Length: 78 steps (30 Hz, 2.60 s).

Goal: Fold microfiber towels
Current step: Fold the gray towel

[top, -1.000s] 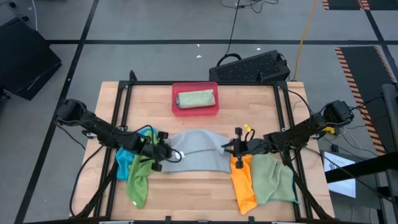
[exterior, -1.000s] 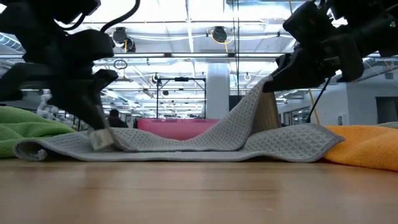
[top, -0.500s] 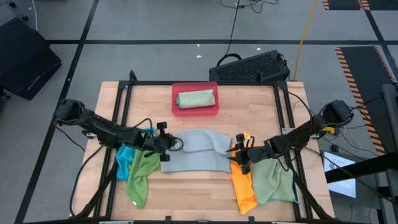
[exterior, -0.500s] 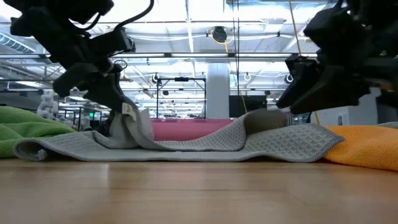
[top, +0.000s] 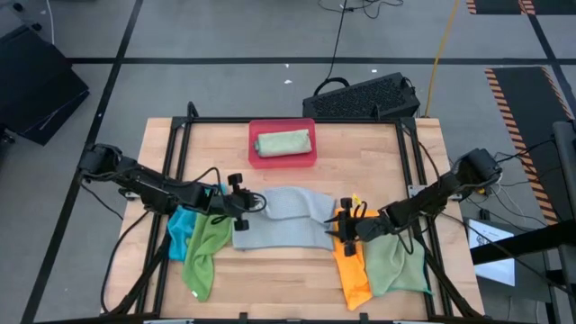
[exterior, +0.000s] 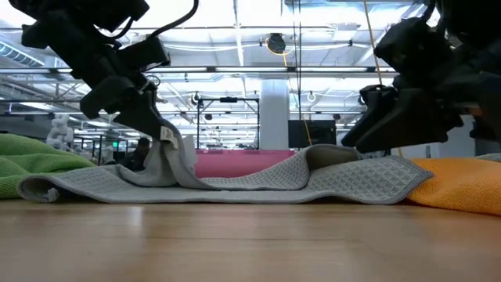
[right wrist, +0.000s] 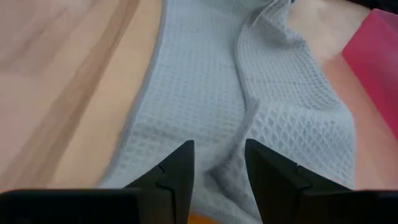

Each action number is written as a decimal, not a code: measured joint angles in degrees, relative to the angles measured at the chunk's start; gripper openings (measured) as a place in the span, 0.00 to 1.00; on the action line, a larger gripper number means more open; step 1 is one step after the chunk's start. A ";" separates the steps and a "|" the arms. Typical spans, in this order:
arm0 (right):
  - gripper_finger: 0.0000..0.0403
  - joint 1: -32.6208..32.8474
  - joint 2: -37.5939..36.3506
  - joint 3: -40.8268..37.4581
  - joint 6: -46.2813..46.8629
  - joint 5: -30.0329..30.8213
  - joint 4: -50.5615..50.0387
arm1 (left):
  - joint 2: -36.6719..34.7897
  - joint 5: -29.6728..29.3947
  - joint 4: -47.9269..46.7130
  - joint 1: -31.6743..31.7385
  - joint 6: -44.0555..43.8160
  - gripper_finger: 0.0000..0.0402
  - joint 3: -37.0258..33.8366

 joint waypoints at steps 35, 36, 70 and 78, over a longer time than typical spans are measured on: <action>0.06 2.88 9.56 0.00 13.57 19.43 6.67 | 0.00 0.99 1.59 -0.32 0.05 0.02 0.01; 0.03 2.89 8.56 -0.02 12.97 19.40 5.82 | 0.00 0.99 1.82 -0.77 0.13 0.02 0.17; 0.01 17.76 -15.58 41.64 -18.13 26.59 -20.17 | -5.10 -11.15 -3.64 -35.84 9.72 0.02 38.53; 0.01 16.71 -13.95 40.92 -16.47 28.04 -20.91 | -5.11 -19.84 -18.19 -35.91 0.47 0.03 37.73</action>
